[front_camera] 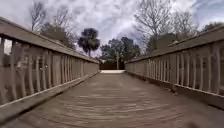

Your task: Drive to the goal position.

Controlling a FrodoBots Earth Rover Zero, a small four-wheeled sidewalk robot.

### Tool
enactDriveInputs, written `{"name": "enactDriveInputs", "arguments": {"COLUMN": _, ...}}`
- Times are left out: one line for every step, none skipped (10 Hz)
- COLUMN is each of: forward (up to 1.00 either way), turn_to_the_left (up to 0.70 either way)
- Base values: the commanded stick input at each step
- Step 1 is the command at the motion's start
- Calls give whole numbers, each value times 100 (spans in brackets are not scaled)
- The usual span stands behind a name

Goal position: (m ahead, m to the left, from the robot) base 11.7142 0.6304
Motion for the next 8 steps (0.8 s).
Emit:
{"name": "enactDriveInputs", "arguments": {"forward": 70, "turn_to_the_left": 0}}
{"name": "enactDriveInputs", "arguments": {"forward": 70, "turn_to_the_left": 0}}
{"name": "enactDriveInputs", "arguments": {"forward": 70, "turn_to_the_left": -35}}
{"name": "enactDriveInputs", "arguments": {"forward": 70, "turn_to_the_left": -35}}
{"name": "enactDriveInputs", "arguments": {"forward": 70, "turn_to_the_left": -11}}
{"name": "enactDriveInputs", "arguments": {"forward": 70, "turn_to_the_left": 0}}
{"name": "enactDriveInputs", "arguments": {"forward": 70, "turn_to_the_left": 0}}
{"name": "enactDriveInputs", "arguments": {"forward": 70, "turn_to_the_left": 0}}
